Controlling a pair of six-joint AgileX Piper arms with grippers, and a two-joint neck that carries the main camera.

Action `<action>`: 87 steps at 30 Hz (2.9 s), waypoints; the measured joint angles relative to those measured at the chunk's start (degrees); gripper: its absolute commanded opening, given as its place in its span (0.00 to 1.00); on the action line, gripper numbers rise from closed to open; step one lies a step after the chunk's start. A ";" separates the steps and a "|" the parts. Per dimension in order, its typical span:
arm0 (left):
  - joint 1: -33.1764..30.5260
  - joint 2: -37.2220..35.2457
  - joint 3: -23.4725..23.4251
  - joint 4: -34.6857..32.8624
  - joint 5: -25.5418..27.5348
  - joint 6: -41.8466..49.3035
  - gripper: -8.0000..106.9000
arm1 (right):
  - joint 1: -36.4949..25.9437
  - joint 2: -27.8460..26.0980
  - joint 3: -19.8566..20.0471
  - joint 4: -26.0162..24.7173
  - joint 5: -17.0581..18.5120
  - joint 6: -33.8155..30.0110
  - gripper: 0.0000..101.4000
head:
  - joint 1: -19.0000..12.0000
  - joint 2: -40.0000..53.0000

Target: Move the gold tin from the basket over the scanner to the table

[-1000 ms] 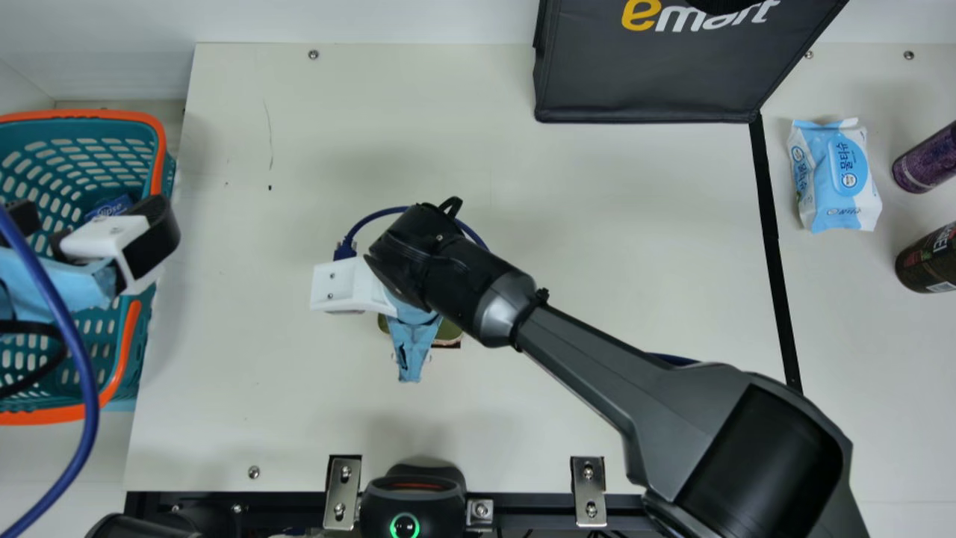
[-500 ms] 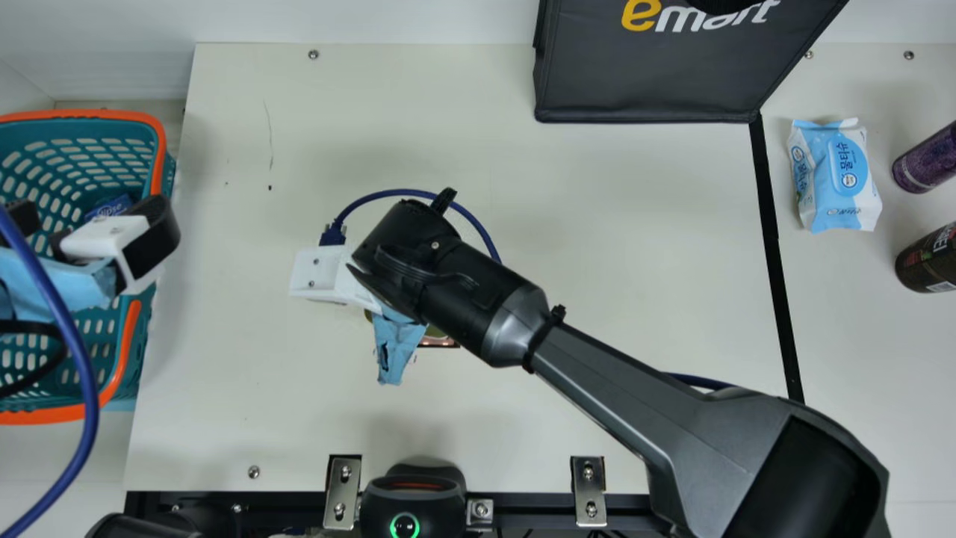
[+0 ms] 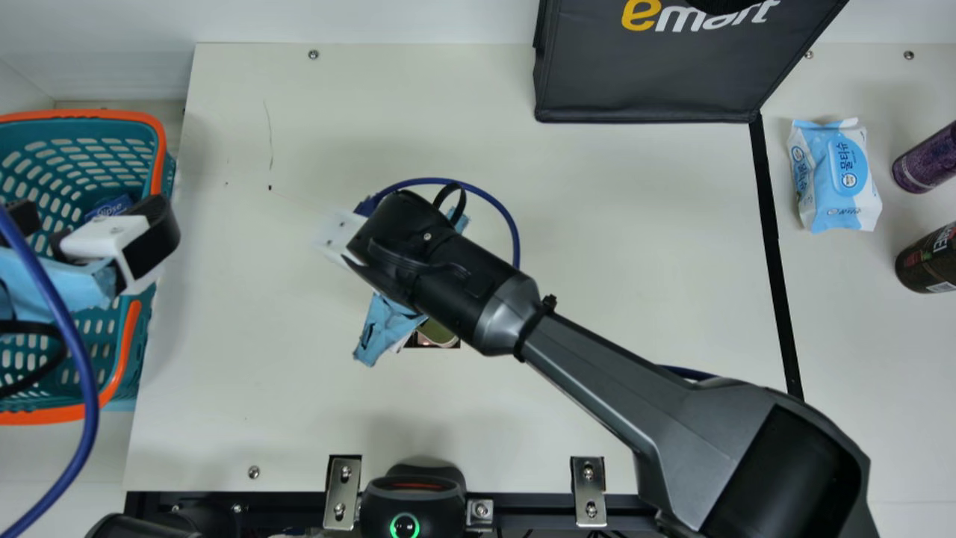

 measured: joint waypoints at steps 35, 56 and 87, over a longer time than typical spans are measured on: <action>0.00 0.00 0.00 0.00 0.00 0.00 0.85 | -3.48 -1.36 -0.17 2.91 -0.04 44.51 0.00 | 0.00 0.00; 0.00 0.00 0.00 0.00 0.00 0.00 0.85 | -12.13 -6.51 0.85 1.70 0.04 35.25 0.00 | -0.09 -19.78; 0.00 0.00 0.00 0.00 0.00 0.00 0.85 | -62.74 -25.27 22.82 4.97 -6.79 -7.24 0.00 | 0.00 -19.78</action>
